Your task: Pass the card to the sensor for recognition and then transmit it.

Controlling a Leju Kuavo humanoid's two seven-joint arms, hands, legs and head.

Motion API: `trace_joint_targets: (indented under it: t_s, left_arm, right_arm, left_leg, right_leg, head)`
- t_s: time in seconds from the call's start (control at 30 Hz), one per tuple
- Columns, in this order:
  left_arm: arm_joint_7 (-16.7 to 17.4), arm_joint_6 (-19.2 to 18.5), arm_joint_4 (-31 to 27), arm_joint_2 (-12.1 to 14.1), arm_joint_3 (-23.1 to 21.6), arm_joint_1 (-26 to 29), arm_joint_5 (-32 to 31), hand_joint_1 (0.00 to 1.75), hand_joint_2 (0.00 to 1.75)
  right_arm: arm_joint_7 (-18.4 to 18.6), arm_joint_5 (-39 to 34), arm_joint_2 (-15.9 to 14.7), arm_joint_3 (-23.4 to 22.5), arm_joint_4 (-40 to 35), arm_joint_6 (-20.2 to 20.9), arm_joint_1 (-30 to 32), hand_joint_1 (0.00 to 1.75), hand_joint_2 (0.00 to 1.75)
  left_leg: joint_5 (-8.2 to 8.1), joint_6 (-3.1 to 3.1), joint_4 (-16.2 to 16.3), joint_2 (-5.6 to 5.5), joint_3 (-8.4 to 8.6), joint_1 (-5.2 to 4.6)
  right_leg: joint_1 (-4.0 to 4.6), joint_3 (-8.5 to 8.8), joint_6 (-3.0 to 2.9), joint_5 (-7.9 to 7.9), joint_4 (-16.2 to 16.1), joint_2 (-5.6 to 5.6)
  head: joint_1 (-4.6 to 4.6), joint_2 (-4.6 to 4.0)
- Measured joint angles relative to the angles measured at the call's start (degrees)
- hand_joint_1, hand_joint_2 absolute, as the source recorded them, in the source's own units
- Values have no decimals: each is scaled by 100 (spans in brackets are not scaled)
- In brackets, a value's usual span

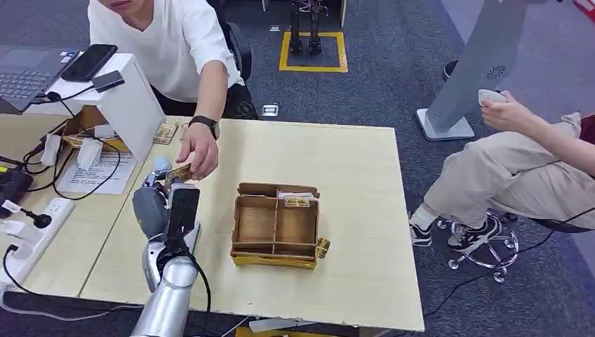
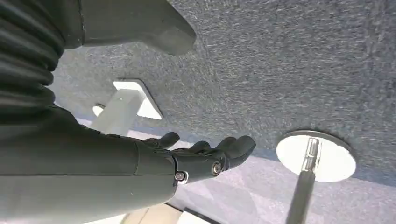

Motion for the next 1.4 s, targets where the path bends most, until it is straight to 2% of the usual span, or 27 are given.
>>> trace_joint_targets:
  t_s: [0.2,0.23,0.27,0.53,0.83,1.0,1.27,1.4]
  left_arm:
    - [138,-7,288,57,-111,-406,100,175,175]
    - [138,7,327,66,-135,-444,118,168,175]
    - [138,17,362,72,-159,-469,148,0,175]
    - [99,81,514,105,-278,-528,444,0,175]
    - [75,85,518,105,-317,-540,476,0,175]
    - [-135,90,472,105,-330,-513,610,0,175]
    - [-489,96,-140,105,-380,-92,986,0,175]
    - [-837,96,-720,98,-483,364,1662,0,175]
  right_arm:
    - [-4,-39,24,55,0,0,-60,0,175]
    - [-4,-56,31,59,0,0,-60,0,175]
    - [-4,-81,35,66,0,0,-59,0,175]
    - [-26,-155,52,72,0,0,-50,0,175]
    - [-26,-175,74,72,0,0,-37,0,175]
    - [-90,-249,77,72,0,0,-14,0,175]
    - [-127,-358,77,2,0,0,116,0,175]
    - [-219,-437,74,-98,0,0,224,0,175]
  left_leg:
    - [0,0,0,1,-1,0]
    - [-1,0,0,1,-1,0]
    - [-1,0,0,1,-2,0]
    - [-1,0,0,1,-5,0]
    - [-1,0,0,1,-5,0]
    - [-1,0,0,1,-6,0]
    - [-2,0,-1,1,-8,0]
    - [-4,2,-1,1,-9,0]
  right_leg:
    - [0,-2,0,0,0,2]
    - [0,-2,0,0,0,2]
    - [0,-2,0,-1,0,2]
    - [0,-6,0,-1,0,3]
    - [0,-6,0,-1,0,3]
    - [0,-6,0,-1,0,3]
    - [0,-8,0,-2,0,3]
    - [0,-10,4,-4,-1,3]
  head:
    - [0,-2]
    - [0,-2]
    - [0,0]
    - [0,-2]
    - [0,0]
    - [-2,0]
    - [0,-2]
    - [-2,0]
